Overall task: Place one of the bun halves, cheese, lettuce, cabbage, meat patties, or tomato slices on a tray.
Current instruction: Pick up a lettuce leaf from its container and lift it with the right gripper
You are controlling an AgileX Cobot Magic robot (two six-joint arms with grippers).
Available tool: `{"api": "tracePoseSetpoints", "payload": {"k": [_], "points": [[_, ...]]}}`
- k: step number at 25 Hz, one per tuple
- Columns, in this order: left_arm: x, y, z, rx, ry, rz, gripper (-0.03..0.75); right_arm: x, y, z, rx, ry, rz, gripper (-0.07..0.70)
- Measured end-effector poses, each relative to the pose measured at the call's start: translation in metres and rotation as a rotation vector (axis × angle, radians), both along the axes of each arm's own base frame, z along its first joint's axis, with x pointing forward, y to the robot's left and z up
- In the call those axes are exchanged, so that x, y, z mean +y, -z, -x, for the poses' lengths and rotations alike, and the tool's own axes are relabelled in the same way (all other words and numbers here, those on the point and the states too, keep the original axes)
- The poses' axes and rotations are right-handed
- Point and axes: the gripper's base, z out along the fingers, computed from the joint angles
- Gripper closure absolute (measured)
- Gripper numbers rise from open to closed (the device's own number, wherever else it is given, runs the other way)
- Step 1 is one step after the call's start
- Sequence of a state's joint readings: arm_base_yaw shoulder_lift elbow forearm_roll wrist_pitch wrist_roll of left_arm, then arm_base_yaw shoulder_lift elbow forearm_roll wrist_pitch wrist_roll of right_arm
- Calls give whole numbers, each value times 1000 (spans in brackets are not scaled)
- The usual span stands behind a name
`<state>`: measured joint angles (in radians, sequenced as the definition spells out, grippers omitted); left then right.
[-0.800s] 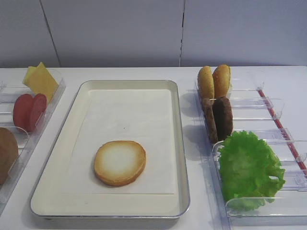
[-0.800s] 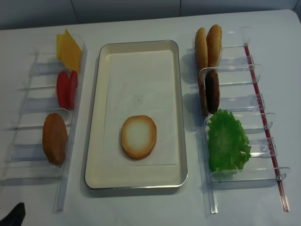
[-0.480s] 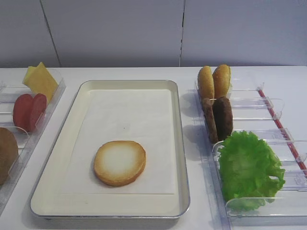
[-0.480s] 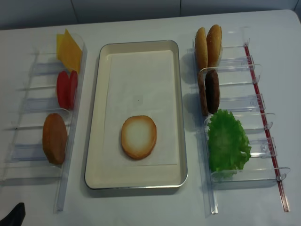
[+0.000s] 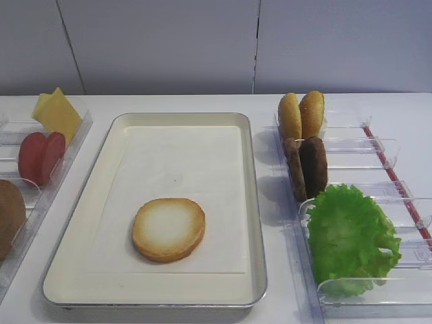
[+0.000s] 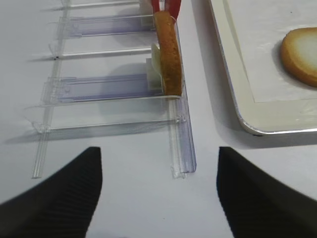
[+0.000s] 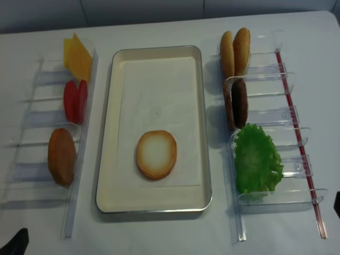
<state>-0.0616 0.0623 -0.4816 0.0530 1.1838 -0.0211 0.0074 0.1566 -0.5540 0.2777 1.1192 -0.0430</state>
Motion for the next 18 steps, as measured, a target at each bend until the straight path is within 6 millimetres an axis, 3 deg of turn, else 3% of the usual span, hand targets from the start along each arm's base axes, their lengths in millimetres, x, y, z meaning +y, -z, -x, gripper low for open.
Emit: {"api": "tracePoseSetpoints", "payload": {"k": [15,18], "points": [[0,0,0,0,0,0,232,24,-1,-60,308,-166,-232,-1],[0,0,0,0,0,0,232,28,1,-72,347,-207,-257,32]]}}
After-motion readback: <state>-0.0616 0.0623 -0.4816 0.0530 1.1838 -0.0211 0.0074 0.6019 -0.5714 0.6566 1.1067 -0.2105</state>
